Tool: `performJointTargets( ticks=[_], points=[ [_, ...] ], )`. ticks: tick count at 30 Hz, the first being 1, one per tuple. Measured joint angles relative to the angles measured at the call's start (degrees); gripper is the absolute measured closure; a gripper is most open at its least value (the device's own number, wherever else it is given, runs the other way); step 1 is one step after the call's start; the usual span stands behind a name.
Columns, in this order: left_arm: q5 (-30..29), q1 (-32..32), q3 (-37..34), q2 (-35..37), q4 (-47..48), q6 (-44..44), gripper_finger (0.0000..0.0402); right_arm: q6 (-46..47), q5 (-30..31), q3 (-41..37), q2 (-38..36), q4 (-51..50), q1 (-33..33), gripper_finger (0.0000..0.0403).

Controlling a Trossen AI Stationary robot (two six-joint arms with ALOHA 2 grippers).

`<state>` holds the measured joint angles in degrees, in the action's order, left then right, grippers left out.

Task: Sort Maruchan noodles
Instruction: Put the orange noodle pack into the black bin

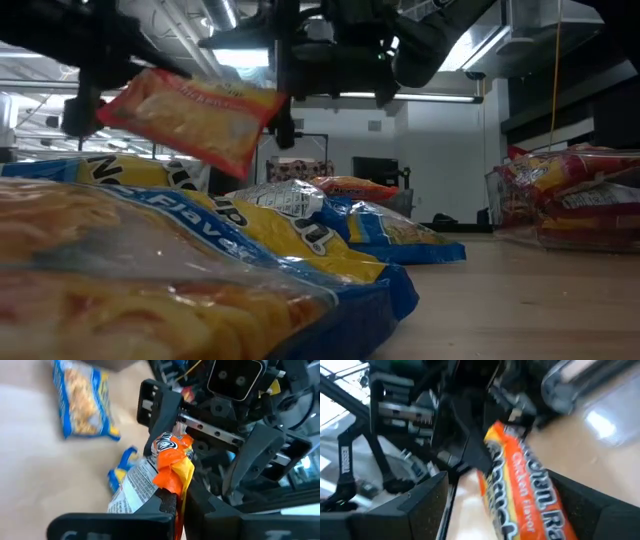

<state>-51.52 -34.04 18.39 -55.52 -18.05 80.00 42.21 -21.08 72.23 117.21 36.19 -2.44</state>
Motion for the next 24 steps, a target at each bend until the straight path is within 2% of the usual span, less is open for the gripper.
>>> performJointTargets(
  ticks=[4, 10, 14, 18, 24],
  points=[
    [-0.50, 1.46, 0.00, 3.17, 0.07, -3.03, 0.0398, -3.03, 0.25, 0.00, -1.90, -0.55, -2.61, 0.0100],
    [-2.72, 3.03, 0.00, 8.01, 0.02, -7.35, 0.0397, -5.42, -4.90, 0.02, -5.90, -2.24, -7.26, 0.0100],
    [-5.58, 3.88, 0.00, 11.43, -0.38, -11.18, 0.0397, -10.18, -10.62, 0.00, -9.11, -7.41, -10.46, 0.0100],
    [-7.44, 4.83, 0.00, 13.87, -4.52, -17.75, 0.0397, -14.09, -13.45, 0.00, -11.94, -12.26, -13.15, 0.0100],
    [-7.96, 6.20, 0.00, 16.37, -13.43, -28.57, 0.0396, -17.25, -13.40, 0.02, -13.29, -11.21, -14.26, 0.0100]
  ],
)
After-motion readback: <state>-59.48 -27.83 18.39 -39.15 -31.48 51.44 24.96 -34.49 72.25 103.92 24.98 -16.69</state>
